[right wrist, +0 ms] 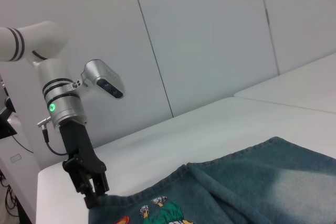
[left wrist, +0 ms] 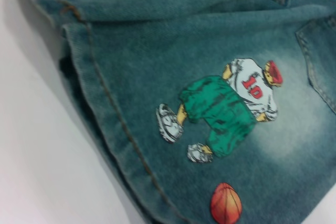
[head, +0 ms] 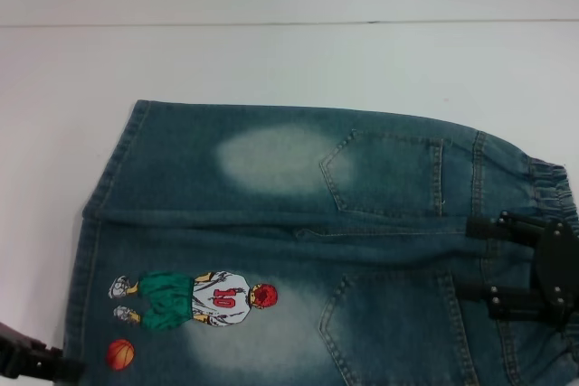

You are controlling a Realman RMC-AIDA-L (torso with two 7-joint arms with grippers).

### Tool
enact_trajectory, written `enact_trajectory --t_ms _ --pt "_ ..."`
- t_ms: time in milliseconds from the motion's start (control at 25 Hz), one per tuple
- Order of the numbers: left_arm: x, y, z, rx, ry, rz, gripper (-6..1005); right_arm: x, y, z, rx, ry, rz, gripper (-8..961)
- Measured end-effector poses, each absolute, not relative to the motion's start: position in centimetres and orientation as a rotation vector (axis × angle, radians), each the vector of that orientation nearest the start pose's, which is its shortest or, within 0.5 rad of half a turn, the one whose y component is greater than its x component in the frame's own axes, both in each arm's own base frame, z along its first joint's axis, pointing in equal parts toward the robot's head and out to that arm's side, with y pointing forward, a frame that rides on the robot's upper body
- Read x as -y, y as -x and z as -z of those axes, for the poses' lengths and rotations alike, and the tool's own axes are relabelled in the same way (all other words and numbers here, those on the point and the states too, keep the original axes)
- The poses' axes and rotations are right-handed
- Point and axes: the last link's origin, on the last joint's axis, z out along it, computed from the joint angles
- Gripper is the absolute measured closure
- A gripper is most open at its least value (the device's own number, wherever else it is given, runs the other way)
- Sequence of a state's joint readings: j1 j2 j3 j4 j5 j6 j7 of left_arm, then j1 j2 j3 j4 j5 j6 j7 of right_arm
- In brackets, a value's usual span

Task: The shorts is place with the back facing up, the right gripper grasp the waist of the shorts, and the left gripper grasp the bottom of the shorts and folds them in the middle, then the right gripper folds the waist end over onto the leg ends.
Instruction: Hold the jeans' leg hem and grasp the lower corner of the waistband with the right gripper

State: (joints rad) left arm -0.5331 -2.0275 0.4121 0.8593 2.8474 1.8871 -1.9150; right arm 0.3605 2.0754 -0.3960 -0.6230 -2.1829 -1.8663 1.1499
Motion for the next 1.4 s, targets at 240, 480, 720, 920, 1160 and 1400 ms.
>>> enact_trajectory --t_ms 240,480,720,920,1160,1400 --pt "-26.41 33.96 -5.54 1.602 2.670 -0.156 640 -24.23 -31.19 -1.83 -0.610 2.715 -0.871 61" --pt "-26.39 34.08 -5.58 1.604 2.665 -0.163 956 -24.25 -31.13 -1.79 -0.609 2.717 -0.873 62" --pt "-26.36 34.14 -5.64 1.602 2.666 -0.167 953 -24.30 -31.09 -1.78 -0.607 2.718 -0.874 62" --pt "-26.34 34.23 -5.65 1.585 2.670 -0.167 951 -24.27 -31.11 -1.78 -0.607 2.717 -0.873 63" --pt "-26.33 34.32 -5.57 1.566 2.674 -0.153 951 -24.17 -31.14 -1.65 -0.613 2.714 -0.875 63" --pt "-26.38 34.32 -5.53 1.566 2.663 -0.123 952 -23.86 -31.53 -1.85 -0.632 2.680 -0.884 64"
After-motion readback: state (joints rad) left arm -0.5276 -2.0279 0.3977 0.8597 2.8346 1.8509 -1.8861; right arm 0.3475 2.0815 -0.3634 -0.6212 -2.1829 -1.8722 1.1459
